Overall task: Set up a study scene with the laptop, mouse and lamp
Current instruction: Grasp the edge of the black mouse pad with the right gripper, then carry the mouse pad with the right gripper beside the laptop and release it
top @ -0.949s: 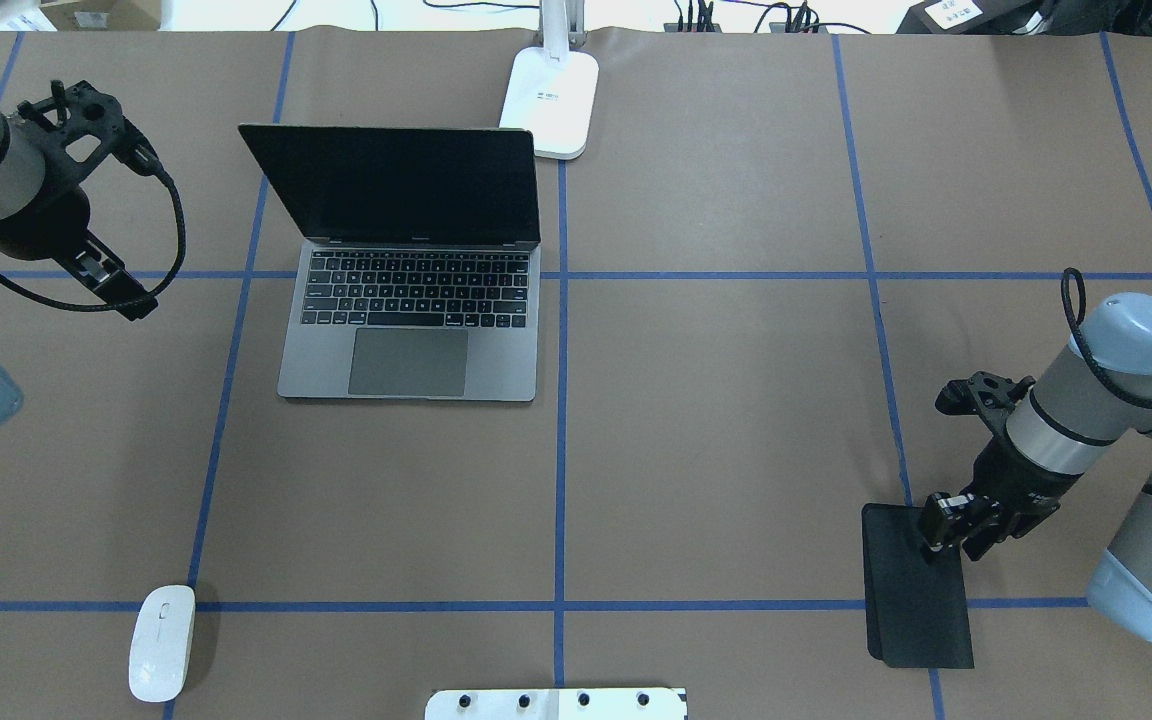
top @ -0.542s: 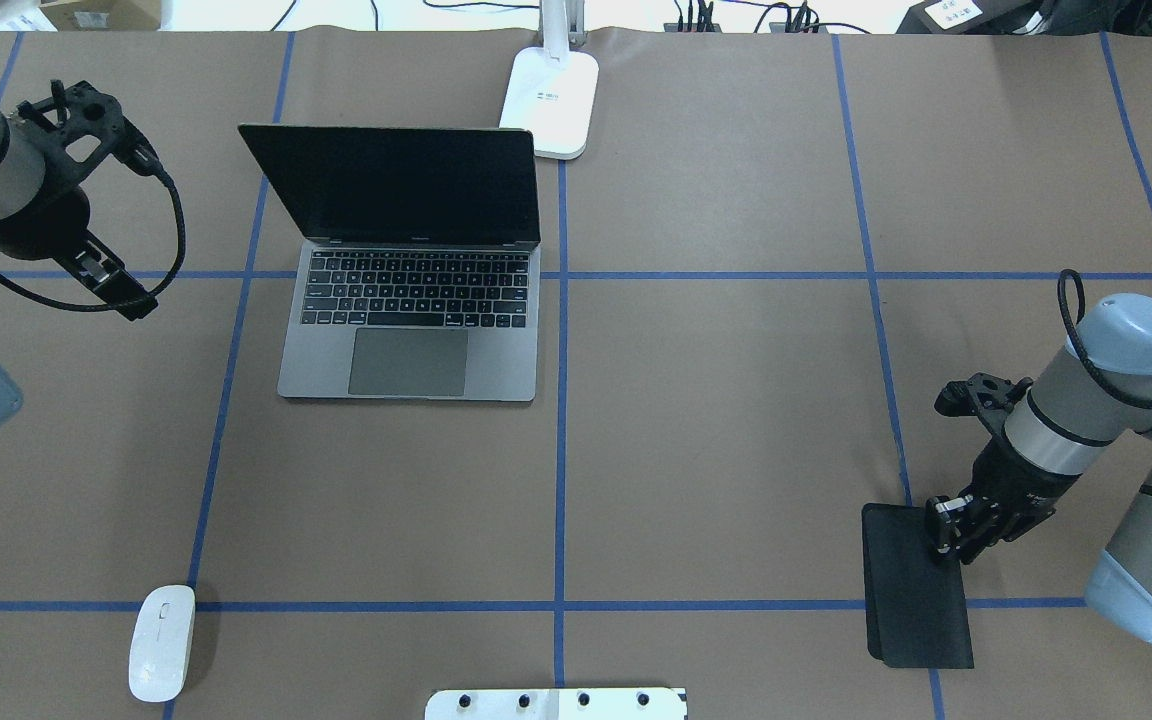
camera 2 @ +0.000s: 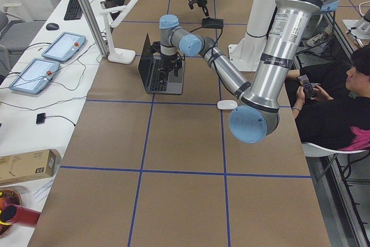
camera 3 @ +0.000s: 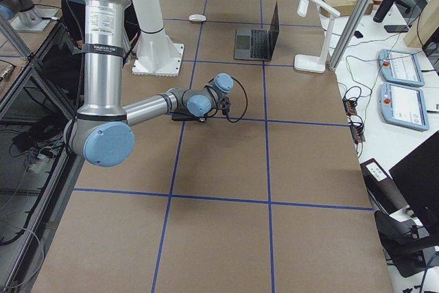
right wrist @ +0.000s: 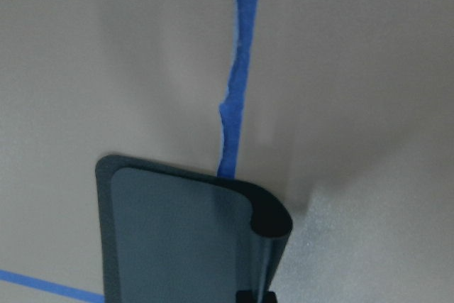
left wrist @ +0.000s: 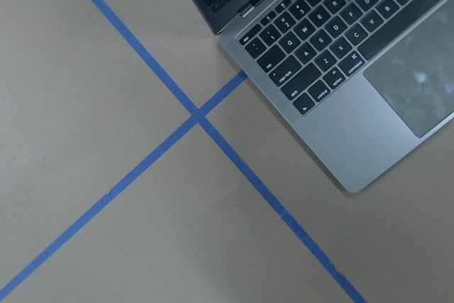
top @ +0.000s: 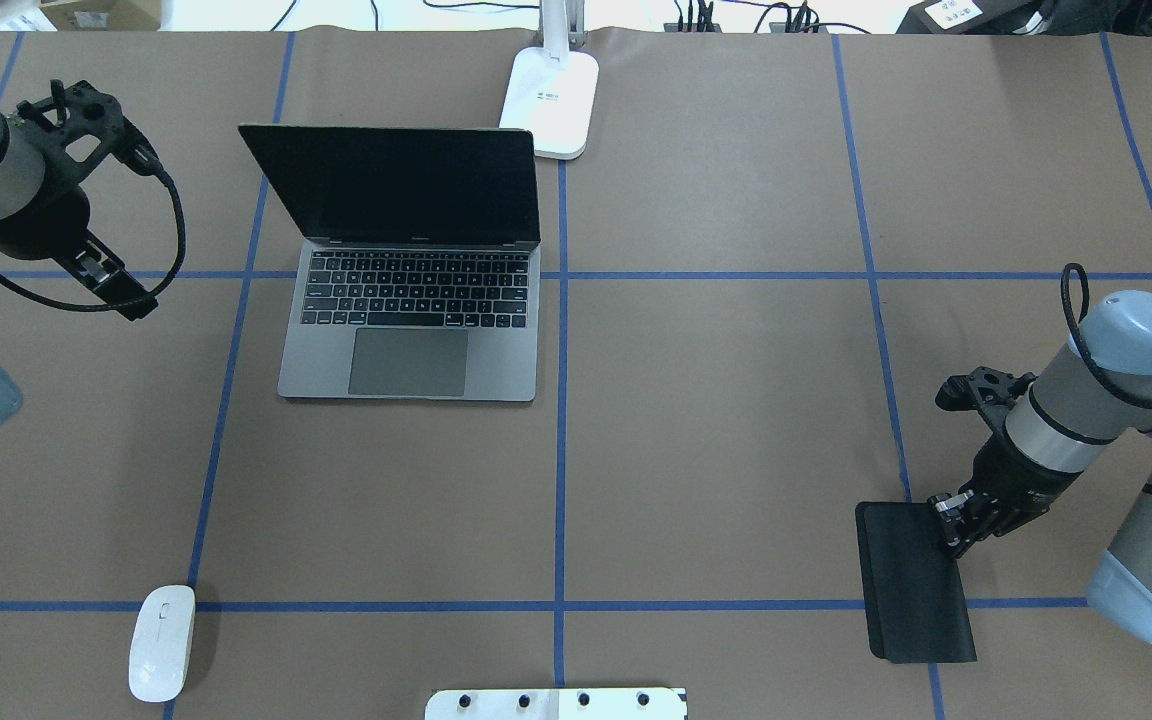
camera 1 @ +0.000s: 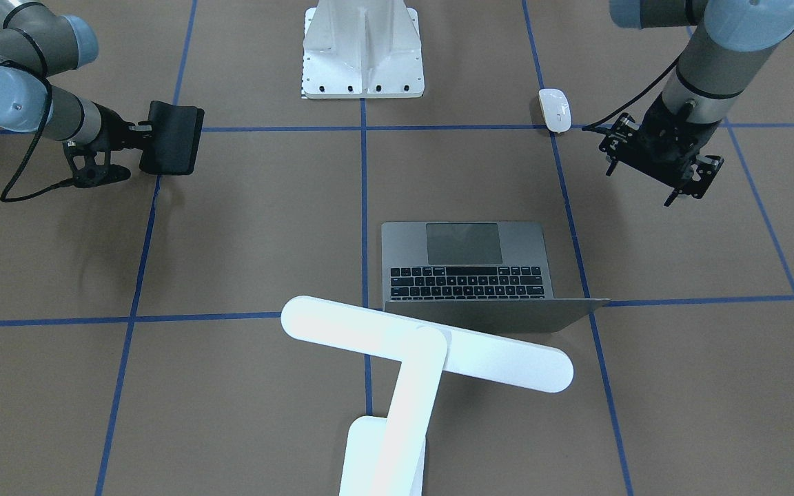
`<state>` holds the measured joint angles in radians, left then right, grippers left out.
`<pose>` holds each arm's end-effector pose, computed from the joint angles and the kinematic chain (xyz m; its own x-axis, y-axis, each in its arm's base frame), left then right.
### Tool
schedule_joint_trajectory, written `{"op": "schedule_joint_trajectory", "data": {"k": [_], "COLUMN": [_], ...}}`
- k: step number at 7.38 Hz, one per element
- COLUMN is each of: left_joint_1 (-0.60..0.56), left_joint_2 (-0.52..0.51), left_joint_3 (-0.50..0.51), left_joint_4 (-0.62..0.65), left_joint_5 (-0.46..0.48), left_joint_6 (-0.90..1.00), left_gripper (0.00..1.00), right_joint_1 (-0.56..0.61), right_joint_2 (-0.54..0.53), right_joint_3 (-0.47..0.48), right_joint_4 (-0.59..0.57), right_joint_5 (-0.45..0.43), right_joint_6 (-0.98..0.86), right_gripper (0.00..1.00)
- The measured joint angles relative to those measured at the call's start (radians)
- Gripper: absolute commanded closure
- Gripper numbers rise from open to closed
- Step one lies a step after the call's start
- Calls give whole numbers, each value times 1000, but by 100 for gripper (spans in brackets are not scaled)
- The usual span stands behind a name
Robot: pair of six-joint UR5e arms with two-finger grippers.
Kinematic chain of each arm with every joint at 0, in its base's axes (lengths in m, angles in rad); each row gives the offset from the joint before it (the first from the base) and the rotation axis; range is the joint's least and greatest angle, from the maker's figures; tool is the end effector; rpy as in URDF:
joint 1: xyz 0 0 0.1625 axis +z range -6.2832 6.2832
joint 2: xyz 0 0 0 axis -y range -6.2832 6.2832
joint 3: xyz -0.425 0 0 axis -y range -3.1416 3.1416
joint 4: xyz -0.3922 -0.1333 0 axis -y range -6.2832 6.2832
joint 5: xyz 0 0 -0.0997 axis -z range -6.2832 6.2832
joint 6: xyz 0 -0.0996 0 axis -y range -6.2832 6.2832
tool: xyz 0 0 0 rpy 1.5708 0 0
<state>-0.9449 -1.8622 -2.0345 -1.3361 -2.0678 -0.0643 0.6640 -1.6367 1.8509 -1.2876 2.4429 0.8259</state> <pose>0.2455 -0.4861 0.3272 0.6050 0.6604 -0.4448 -0.4704 0.7471 0.4696 -0.3377 -0.3367 0.5119 0.5825 -0.0979 0.8069 0.3893 0.9051 -0.1712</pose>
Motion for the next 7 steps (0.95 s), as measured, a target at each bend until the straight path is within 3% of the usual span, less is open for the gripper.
{"op": "schedule_joint_trajectory", "data": {"k": [5,7], "left_joint_1": [-23,-40], "left_joint_2": [20,71], "left_joint_3": [-1,-7], "left_joint_4": [0,-25], "left_joint_5": [-15,-62], "left_joint_6": [-11,-119], "left_gripper": [1,1], "right_joint_1": [120,174], "right_joint_2": [17,115], "right_joint_3": [102,130], "right_joint_4": [-28,-138], "right_joint_5": [-12,-18], "right_joint_6": [-5,-27], "right_gripper": [88,88]}}
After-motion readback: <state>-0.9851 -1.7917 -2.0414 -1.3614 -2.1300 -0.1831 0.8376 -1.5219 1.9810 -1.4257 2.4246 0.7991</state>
